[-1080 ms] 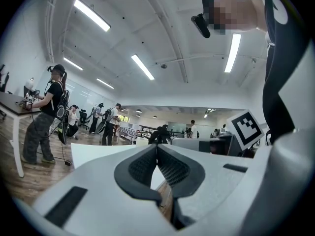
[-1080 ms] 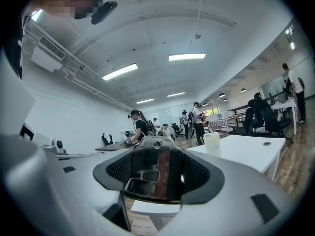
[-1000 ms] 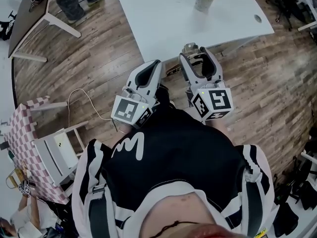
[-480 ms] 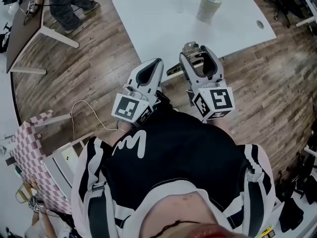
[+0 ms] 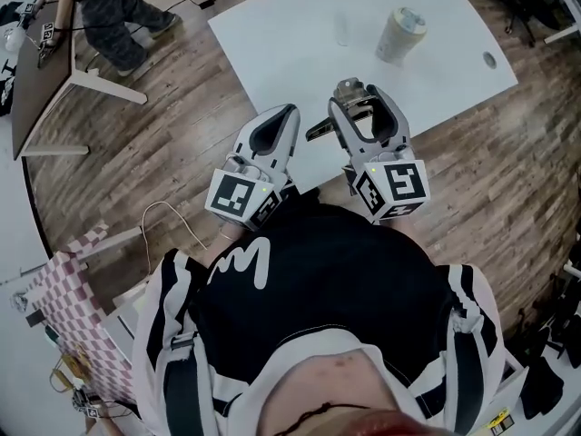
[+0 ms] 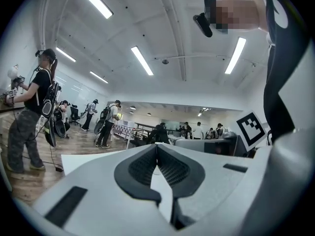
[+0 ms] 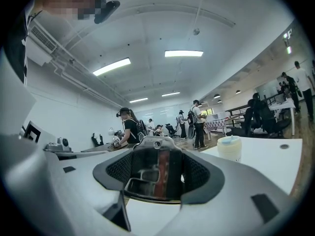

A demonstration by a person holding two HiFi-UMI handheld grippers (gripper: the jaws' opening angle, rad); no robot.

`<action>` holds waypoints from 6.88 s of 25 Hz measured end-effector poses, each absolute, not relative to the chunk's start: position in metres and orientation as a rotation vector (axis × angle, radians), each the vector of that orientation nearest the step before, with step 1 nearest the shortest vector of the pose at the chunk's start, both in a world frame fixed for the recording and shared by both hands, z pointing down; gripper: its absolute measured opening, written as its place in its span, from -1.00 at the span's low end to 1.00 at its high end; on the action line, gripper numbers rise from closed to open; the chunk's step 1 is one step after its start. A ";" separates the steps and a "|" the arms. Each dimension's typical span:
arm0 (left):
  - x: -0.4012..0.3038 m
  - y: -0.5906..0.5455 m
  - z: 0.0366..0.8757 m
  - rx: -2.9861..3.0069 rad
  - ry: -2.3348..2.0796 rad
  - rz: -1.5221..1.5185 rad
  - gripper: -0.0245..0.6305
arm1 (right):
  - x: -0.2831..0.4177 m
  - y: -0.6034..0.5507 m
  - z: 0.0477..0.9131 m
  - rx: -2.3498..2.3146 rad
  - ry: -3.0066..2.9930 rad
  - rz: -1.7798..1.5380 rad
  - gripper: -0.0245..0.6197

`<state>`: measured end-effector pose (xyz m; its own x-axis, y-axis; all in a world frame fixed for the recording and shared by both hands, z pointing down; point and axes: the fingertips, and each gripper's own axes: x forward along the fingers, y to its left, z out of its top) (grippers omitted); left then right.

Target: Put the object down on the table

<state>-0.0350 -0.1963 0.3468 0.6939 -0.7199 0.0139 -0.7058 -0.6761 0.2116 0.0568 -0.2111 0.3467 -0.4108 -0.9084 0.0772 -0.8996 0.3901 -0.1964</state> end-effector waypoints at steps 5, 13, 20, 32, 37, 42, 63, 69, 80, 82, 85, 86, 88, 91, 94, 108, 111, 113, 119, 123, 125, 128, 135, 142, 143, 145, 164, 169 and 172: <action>-0.037 -0.222 0.347 2.712 -1.133 -0.111 -0.91 | 0.051 -0.233 0.349 -1.691 2.587 -0.328 -0.01; -0.040 -0.240 0.358 2.696 -1.067 -0.095 -0.91 | 0.040 -0.257 0.353 -1.718 2.594 -0.340 -0.01; -0.041 -0.255 0.374 2.693 -1.009 -0.038 -0.91 | 0.042 -0.264 0.365 -1.779 2.569 -0.381 -0.01; -0.037 -0.265 0.368 2.632 -1.127 -0.056 -0.91 | 0.046 -0.284 0.370 -1.668 2.683 -0.399 -0.01; -0.044 -0.273 0.372 2.581 -1.193 -0.073 -0.91 | 0.051 -0.293 0.380 -1.686 2.692 -0.393 -0.01; -0.044 -0.268 0.379 2.557 -1.217 -0.051 -0.91 | 0.056 -0.301 0.407 -1.751 2.714 -0.352 0.00; -0.067 -0.247 0.419 2.412 -1.322 -0.009 -0.91 | 0.050 -0.297 0.510 -1.823 2.853 -0.508 -0.01; -0.071 -0.250 0.418 2.411 -1.327 -0.014 -0.91 | 0.045 -0.306 0.518 -1.834 2.861 -0.509 -0.01; -0.073 -0.248 0.416 2.412 -1.328 -0.018 -0.91 | 0.037 -0.309 0.540 -1.848 2.916 -0.512 -0.01; -0.076 -0.247 0.417 2.408 -1.331 -0.016 -0.91 | 0.037 -0.308 0.544 -1.856 2.921 -0.513 -0.01; -0.078 -0.246 0.417 2.406 -1.332 -0.016 -0.91 | 0.036 -0.308 0.546 -1.868 2.920 -0.510 -0.01; -0.078 -0.245 0.417 2.407 -1.332 -0.017 -0.91 | 0.036 -0.308 0.547 -1.870 2.920 -0.510 0.00; -0.078 -0.246 0.417 2.409 -1.331 -0.017 -0.91 | 0.038 -0.309 0.548 -1.873 2.920 -0.514 0.00; -0.077 -0.246 0.418 2.410 -1.329 -0.014 -0.91 | 0.039 -0.310 0.551 -1.882 2.926 -0.523 -0.01; -0.080 -0.245 0.418 2.408 -1.332 -0.014 -0.91 | 0.038 -0.310 0.551 -1.886 2.932 -0.525 0.00; -0.077 -0.248 0.414 2.415 -1.330 -0.030 -0.91 | 0.035 -0.311 0.558 -1.903 2.982 -0.547 -0.01; -0.077 -0.247 0.412 2.414 -1.328 -0.039 -0.91 | 0.032 -0.310 0.558 -1.909 2.995 -0.549 0.00; -0.076 -0.248 0.409 2.415 -1.326 -0.050 -0.91 | 0.032 -0.310 0.558 -1.913 2.998 -0.550 0.00; -0.077 -0.250 0.408 2.414 -1.328 -0.059 -0.91 | 0.030 -0.311 0.558 -1.923 3.008 -0.556 0.00; -0.074 -0.250 0.410 2.411 -1.327 -0.059 -0.91 | 0.030 -0.311 0.561 -1.933 3.020 -0.565 0.00; -0.074 -0.250 0.410 2.411 -1.325 -0.061 -0.91 | 0.030 -0.312 0.561 -1.940 3.022 -0.566 -0.01; -0.075 -0.250 0.407 2.411 -1.325 -0.072 -0.91 | 0.028 -0.311 0.560 -1.944 3.027 -0.564 -0.01; -0.073 -0.254 0.403 2.415 -1.325 -0.090 -0.91 | 0.027 -0.311 0.563 -1.944 3.048 -0.589 0.00; -0.074 -0.256 0.401 2.417 -1.326 -0.094 -0.91 | 0.027 -0.312 0.564 -1.955 3.050 -0.595 -0.01; -0.074 -0.256 0.401 2.416 -1.327 -0.095 -0.91 | 0.026 -0.312 0.564 -1.956 3.051 -0.599 -0.01; -0.075 -0.257 0.400 2.417 -1.330 -0.099 -0.91 | 0.027 -0.312 0.565 -1.959 3.054 -0.604 -0.01; -0.074 -0.266 0.390 2.438 -1.319 -0.120 -0.91 | 0.026 -0.314 0.574 -1.964 3.099 -0.690 -0.01; -0.071 -0.267 0.390 2.445 -1.299 -0.111 -0.91 | 0.025 -0.314 0.575 -1.970 3.105 -0.706 -0.01; -0.070 -0.268 0.390 2.448 -1.292 -0.111 -0.91 | 0.025 -0.314 0.574 -1.969 3.106 -0.708 -0.01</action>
